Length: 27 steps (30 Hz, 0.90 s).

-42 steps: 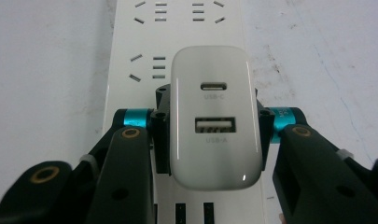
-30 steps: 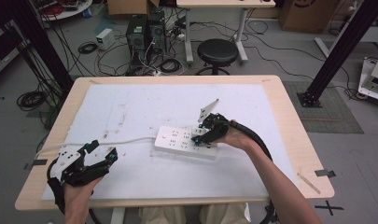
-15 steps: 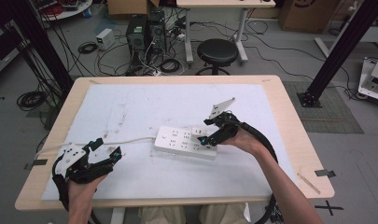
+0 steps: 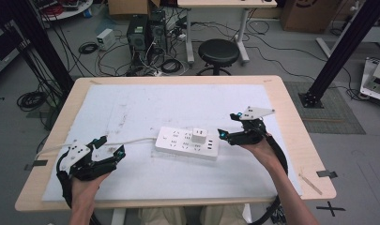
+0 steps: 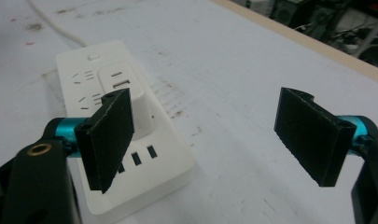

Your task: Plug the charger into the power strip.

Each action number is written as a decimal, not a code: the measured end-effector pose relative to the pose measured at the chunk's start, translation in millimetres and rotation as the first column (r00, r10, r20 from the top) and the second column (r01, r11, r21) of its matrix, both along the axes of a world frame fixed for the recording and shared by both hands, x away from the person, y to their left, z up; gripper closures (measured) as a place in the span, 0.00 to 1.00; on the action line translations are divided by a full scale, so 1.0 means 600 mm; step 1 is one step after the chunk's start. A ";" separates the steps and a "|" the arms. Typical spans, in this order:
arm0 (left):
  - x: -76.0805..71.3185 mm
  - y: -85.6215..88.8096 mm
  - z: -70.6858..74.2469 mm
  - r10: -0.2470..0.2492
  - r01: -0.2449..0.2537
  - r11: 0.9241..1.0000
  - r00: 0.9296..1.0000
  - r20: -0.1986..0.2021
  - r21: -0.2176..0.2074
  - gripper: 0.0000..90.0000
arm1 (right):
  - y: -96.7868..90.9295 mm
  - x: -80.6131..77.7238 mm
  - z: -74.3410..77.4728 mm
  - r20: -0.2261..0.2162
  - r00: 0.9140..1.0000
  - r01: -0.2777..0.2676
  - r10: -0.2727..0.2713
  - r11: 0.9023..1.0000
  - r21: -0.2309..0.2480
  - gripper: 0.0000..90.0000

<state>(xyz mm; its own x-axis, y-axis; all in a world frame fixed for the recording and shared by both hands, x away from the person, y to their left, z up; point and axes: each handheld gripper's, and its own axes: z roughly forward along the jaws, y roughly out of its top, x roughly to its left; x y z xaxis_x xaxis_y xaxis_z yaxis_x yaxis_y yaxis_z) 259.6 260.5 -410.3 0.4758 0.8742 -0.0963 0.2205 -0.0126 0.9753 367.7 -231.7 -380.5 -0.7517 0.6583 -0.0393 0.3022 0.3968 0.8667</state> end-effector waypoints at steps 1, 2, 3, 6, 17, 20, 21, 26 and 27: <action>0.000 0.000 0.000 0.000 0.000 1.000 1.000 0.000 0.000 0.23 | 0.000 0.000 0.000 0.000 1.000 0.000 0.000 1.000 0.000 0.23; 0.003 0.001 0.000 -0.004 0.004 1.000 1.000 -0.001 0.005 0.23 | -0.006 -0.006 -0.002 0.012 1.000 0.021 -0.021 1.000 0.010 0.23; 0.003 0.001 0.000 -0.004 0.004 1.000 1.000 -0.001 0.005 0.23 | -0.006 -0.006 -0.002 0.012 1.000 0.021 -0.021 1.000 0.010 0.23; 0.007 0.002 0.000 -0.002 0.002 1.000 1.000 0.001 0.007 0.23 | -0.030 -0.039 -0.013 0.090 0.989 0.115 -0.118 0.993 0.033 0.23; 0.006 0.012 -0.002 0.005 -0.005 1.000 1.000 0.004 0.011 0.23 | -0.073 -0.088 -0.046 0.123 0.954 0.259 -0.273 0.958 0.121 0.23; 0.005 0.012 -0.002 0.007 -0.007 1.000 1.000 0.001 0.010 0.23 | -0.091 -0.097 -0.059 0.097 0.947 0.291 -0.306 0.946 0.140 0.23; 0.005 0.012 -0.002 0.007 -0.007 1.000 1.000 0.002 0.008 0.23 | -0.091 -0.097 -0.059 0.097 0.947 0.291 -0.306 0.946 0.140 0.23; 0.007 0.013 -0.003 0.008 -0.008 1.000 1.000 0.000 0.009 0.23 | -0.104 -0.102 -0.065 0.088 0.942 0.309 -0.325 0.938 0.156 0.23; 0.010 0.012 -0.002 0.007 -0.007 1.000 1.000 0.001 0.013 0.23 | -0.107 -0.102 -0.065 0.086 0.941 0.311 -0.327 0.937 0.156 0.23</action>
